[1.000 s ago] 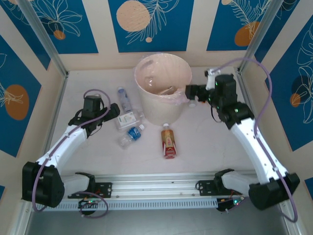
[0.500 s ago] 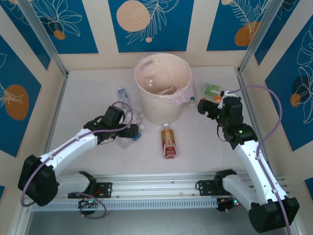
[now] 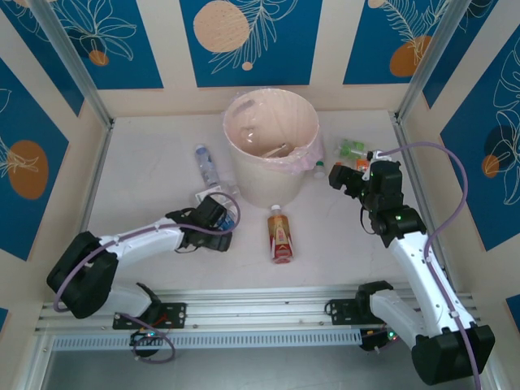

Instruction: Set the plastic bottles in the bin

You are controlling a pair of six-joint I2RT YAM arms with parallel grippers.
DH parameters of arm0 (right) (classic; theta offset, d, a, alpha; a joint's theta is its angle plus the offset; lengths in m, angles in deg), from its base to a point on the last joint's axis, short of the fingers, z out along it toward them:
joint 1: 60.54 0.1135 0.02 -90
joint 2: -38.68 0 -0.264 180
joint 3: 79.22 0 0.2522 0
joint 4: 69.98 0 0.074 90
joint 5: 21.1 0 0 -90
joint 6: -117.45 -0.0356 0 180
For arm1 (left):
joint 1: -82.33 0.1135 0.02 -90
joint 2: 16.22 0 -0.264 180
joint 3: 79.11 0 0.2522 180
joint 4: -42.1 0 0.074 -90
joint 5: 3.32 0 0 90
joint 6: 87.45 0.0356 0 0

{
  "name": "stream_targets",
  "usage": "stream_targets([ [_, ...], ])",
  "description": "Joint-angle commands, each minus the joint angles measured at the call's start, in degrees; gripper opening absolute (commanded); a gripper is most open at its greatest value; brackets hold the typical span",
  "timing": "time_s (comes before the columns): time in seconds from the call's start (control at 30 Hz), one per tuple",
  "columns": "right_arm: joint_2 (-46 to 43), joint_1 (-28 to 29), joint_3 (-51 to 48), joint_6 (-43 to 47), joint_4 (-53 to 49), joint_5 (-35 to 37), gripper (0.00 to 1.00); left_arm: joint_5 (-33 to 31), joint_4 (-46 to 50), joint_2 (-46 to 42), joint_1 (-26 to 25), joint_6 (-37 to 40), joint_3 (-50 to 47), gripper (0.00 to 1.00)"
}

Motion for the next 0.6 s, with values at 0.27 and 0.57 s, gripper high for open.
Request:
stream_targets([
  [0.27,2.46,-0.42,-0.46,-1.68,2.09,-0.82,0.98,-3.46,-3.37,6.42,-3.06,-0.58,0.61,0.82],
  [0.57,1.88,-0.48,-1.14,-0.84,3.16,-2.2,0.98,-1.63,-5.43,4.09,-3.19,-1.29,0.58,0.58],
])
